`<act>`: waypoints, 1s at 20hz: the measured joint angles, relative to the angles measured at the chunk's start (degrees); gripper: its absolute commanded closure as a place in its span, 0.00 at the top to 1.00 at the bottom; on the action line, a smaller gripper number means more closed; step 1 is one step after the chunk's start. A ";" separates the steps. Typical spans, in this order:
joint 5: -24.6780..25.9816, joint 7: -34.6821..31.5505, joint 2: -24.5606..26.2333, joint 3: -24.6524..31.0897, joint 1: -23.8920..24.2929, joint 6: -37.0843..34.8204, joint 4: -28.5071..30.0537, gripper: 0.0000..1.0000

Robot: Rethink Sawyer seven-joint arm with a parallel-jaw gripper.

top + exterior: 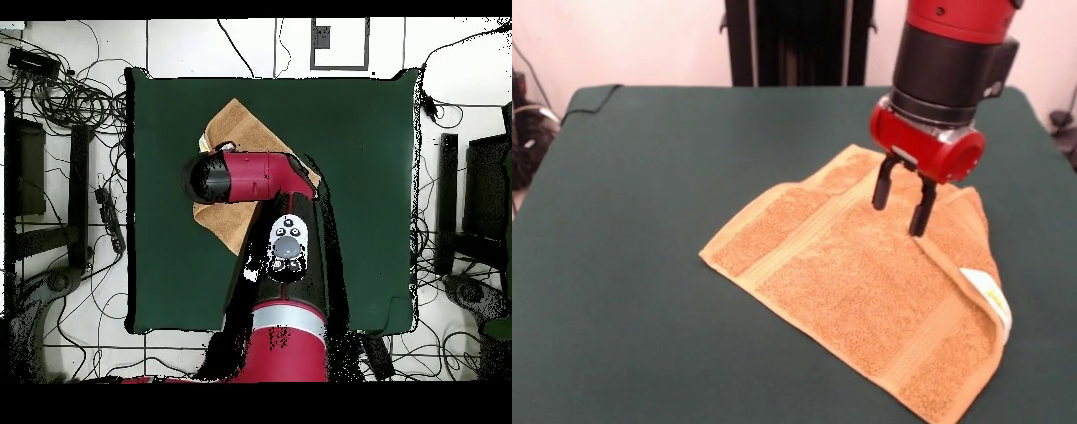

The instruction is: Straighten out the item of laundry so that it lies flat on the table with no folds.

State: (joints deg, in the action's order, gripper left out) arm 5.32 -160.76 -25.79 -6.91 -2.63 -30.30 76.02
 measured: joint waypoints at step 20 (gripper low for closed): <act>0.93 0.00 0.56 0.61 1.56 -0.01 -1.10 1.00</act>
State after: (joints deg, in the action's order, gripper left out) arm 6.25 -160.76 -25.23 -6.30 -1.08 -30.31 74.92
